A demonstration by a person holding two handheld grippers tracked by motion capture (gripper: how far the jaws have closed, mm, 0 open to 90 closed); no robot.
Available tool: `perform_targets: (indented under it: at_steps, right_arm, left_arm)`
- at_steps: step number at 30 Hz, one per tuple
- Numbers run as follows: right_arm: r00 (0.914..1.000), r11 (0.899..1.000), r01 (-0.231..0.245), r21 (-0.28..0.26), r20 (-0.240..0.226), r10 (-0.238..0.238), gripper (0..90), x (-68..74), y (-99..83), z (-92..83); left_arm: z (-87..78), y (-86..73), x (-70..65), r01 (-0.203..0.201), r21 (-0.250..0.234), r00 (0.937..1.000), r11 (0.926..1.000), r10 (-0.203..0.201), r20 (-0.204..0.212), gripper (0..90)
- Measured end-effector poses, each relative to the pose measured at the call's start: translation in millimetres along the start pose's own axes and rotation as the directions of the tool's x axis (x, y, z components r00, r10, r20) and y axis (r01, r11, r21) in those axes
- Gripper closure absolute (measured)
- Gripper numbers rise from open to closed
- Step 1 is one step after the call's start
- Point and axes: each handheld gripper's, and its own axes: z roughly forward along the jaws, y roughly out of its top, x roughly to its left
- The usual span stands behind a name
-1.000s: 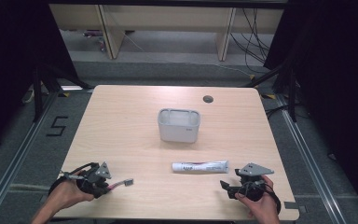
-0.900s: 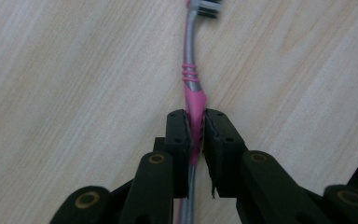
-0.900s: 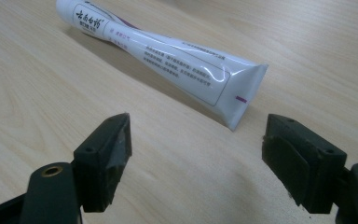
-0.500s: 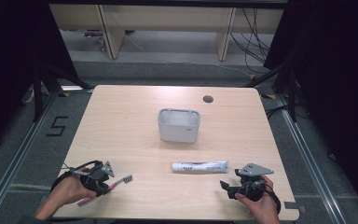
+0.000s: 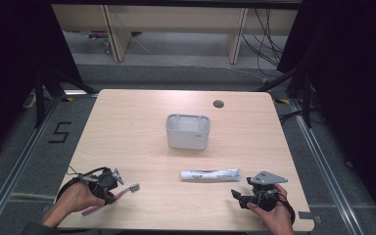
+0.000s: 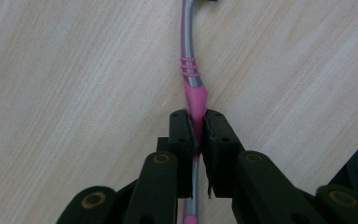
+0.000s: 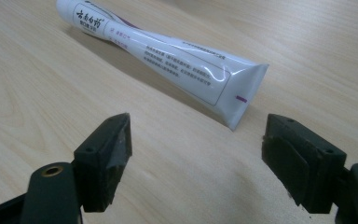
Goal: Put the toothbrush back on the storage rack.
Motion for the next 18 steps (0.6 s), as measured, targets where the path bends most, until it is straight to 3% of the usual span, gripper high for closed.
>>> perform_targets:
  at_steps: [5, 11, 17, 18]
  right_arm:
    - [1.0000, 1.000, -0.005, -0.001, -0.002, 0.005, 25.2, -0.3, -0.1, -0.1]
    - [0.9996, 1.000, -0.030, 0.000, -0.005, 0.030, 25.2, 0.8, -0.5, -0.2]
    - [1.0000, 1.000, -0.005, -0.005, 0.001, 0.005, 25.2, -0.6, -0.2, -0.3]
    - [0.9999, 1.000, 0.011, -0.012, -0.001, -0.012, 25.2, -2.0, 0.0, 0.0]
  left_arm:
    - [-0.9, 0.2, 2.0, -0.002, -0.001, 1.0000, 1.0000, 0.002, -0.004, 82.2]
    - [-7.0, -1.5, 3.7, 0.017, -0.040, 0.9999, 0.9991, -0.017, -0.002, 82.3]
    - [-23.6, -0.6, 8.6, 0.030, -0.113, 0.9994, 0.9931, -0.032, -0.016, 82.4]
    - [-29.2, 0.1, 10.6, 0.032, -0.142, 0.9990, 0.9894, -0.036, -0.027, 82.4]
